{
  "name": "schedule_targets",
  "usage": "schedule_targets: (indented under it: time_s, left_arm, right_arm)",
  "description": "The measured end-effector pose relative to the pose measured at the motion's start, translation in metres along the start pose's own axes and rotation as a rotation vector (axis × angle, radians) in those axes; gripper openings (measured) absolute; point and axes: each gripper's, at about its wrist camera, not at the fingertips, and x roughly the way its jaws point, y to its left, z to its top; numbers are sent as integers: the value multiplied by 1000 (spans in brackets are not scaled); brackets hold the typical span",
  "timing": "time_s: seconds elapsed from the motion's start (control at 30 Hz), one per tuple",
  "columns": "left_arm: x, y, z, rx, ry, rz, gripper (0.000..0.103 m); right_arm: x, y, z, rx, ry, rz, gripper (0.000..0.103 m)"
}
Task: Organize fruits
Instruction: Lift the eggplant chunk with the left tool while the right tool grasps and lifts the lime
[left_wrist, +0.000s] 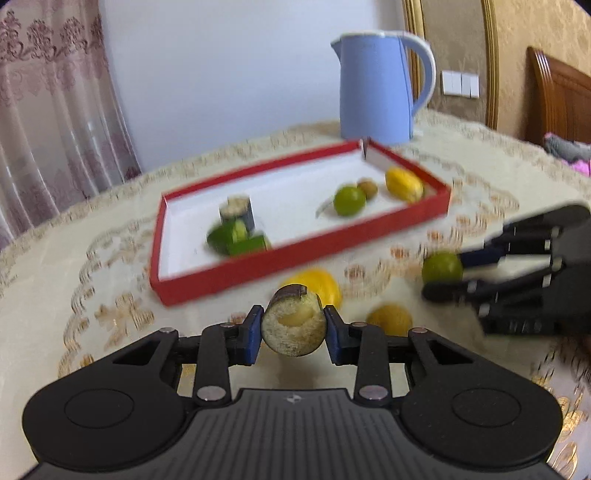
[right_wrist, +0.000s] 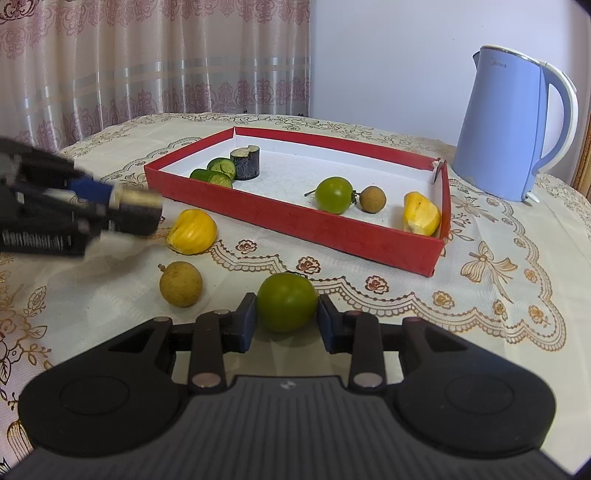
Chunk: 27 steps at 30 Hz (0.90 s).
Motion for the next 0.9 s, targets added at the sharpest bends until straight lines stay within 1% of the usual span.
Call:
schedule_targets:
  time_s: [0.07, 0.27, 0.53, 0.6, 0.7, 0.9]
  left_arm:
    - [5, 1, -7, -9, 27, 0, 33]
    - [12, 6, -12, -62, 32, 15, 34]
    - [7, 1, -14, -45, 15, 7, 32]
    - [5, 2, -15, -47, 18, 3, 32]
    - [4, 1, -16, -23, 32, 2, 32]
    - [3, 1, -21, -37, 14, 10, 33]
  right_arm:
    - [0, 0, 0, 0, 0, 0, 32]
    - [0, 0, 0, 2, -1, 2, 33]
    - [0, 0, 0, 3, -3, -1, 32]
    - [-1, 1, 0, 0, -2, -3, 31]
    - [-1, 0, 0, 0, -1, -2, 32]
    - [-1, 0, 0, -1, -2, -3, 32]
